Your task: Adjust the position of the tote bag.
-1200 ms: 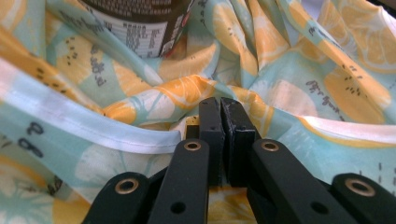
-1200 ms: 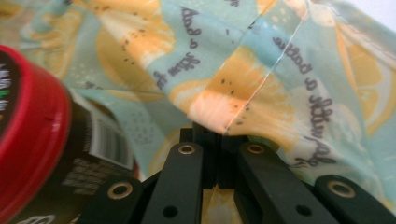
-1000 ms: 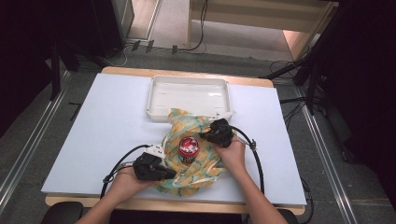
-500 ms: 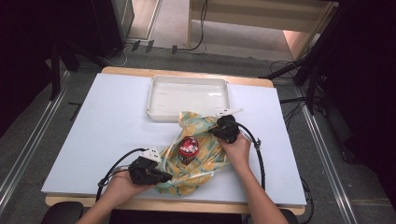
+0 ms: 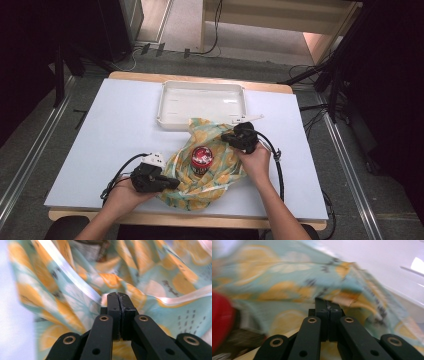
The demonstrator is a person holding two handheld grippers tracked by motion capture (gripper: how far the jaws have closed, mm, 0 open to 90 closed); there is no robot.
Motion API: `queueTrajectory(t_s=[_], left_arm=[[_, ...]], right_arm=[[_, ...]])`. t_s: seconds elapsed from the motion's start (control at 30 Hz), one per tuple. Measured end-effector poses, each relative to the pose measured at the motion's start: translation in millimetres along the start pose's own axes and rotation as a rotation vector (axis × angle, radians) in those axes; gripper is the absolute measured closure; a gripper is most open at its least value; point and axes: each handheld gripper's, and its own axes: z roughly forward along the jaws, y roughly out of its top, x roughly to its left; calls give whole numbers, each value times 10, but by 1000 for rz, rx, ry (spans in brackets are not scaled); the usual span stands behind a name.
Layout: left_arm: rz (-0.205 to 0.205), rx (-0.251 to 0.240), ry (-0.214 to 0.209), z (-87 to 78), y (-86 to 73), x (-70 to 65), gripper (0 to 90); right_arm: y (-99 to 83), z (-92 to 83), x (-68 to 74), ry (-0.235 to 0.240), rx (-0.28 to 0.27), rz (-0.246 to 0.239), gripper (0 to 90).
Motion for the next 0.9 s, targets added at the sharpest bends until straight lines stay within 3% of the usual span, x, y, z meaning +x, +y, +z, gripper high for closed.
queueTrajectory(t_s=[0.3,0.47,0.63,0.77,0.9], left_arm=[[13,-50,0,-132,271,-12,882],[36,-84,16,-195,465,26,882],[25,-98,45,-184,645,217,882],[-9,-108,65,-101,764,406,883],[-28,-108,49,42,813,512,883]], right_arm=[[-4,-272,335,78,-16,-84,900],[-56,-302,440,85,-10,-109,900],[-84,-242,450,94,3,-95,900],[-100,-177,464,94,14,-103,900],[-131,-101,475,93,39,-102,900]])
